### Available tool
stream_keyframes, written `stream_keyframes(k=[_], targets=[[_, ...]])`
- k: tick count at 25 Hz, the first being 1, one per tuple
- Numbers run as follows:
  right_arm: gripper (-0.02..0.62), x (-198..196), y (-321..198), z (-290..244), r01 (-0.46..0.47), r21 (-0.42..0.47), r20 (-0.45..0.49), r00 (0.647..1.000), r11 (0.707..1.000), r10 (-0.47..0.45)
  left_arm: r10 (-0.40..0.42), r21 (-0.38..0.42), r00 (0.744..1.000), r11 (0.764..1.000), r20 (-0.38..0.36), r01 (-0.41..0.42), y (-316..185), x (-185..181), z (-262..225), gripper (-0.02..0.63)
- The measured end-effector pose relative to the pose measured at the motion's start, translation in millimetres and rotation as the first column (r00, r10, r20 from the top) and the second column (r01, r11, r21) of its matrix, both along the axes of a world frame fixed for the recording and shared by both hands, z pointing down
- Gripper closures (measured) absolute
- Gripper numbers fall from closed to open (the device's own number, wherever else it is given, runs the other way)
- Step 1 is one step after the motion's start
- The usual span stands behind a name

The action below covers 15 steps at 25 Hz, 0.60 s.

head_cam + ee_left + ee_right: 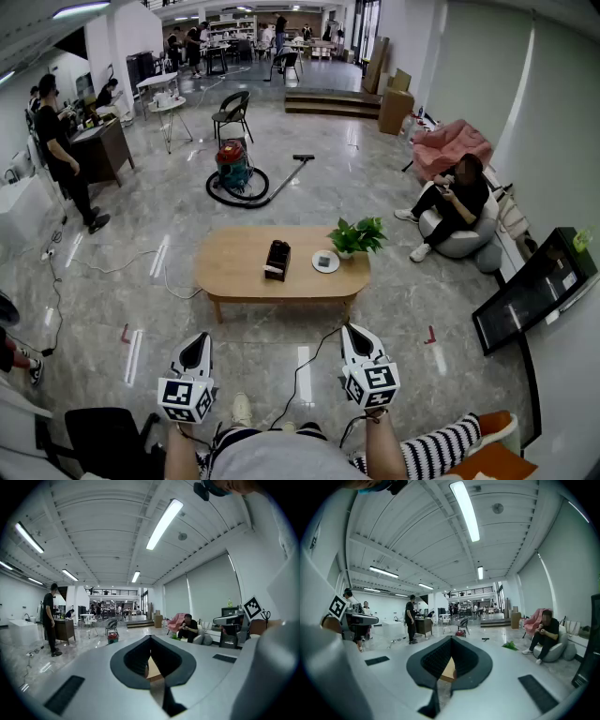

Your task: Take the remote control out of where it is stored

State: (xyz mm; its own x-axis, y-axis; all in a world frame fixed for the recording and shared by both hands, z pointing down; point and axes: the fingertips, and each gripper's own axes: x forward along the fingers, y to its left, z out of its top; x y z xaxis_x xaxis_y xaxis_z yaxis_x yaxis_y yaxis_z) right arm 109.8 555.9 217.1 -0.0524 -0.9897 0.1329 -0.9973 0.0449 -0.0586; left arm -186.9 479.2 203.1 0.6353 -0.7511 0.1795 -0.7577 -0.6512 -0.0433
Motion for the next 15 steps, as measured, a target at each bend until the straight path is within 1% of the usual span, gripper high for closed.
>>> stream_keyframes(k=[8, 12, 15], targets=[[0.594, 11.0, -2.1, 2.0, -0.016, 0.007, -0.003, 1.0, 1.0, 0.016, -0.001, 0.006, 1.0, 1.0, 0.001, 0.001, -5.4, 8.1, 0.5, 0.6], [0.594, 15.8, -2.9, 5.8, -0.004, 0.013, 0.005, 1.0, 1.0, 0.004, 0.0, 0.011, 1.0, 1.0, -0.004, 0.0, -5.0, 15.7, -1.1, 0.6], [0.594, 16.4, -10.0, 9.0, 0.003, 0.006, 0.011, 1.0, 1.0, -0.003, 0.001, 0.012, 1.0, 1.0, 0.007, -0.001, -7.5, 18.5, -1.4, 0.601]])
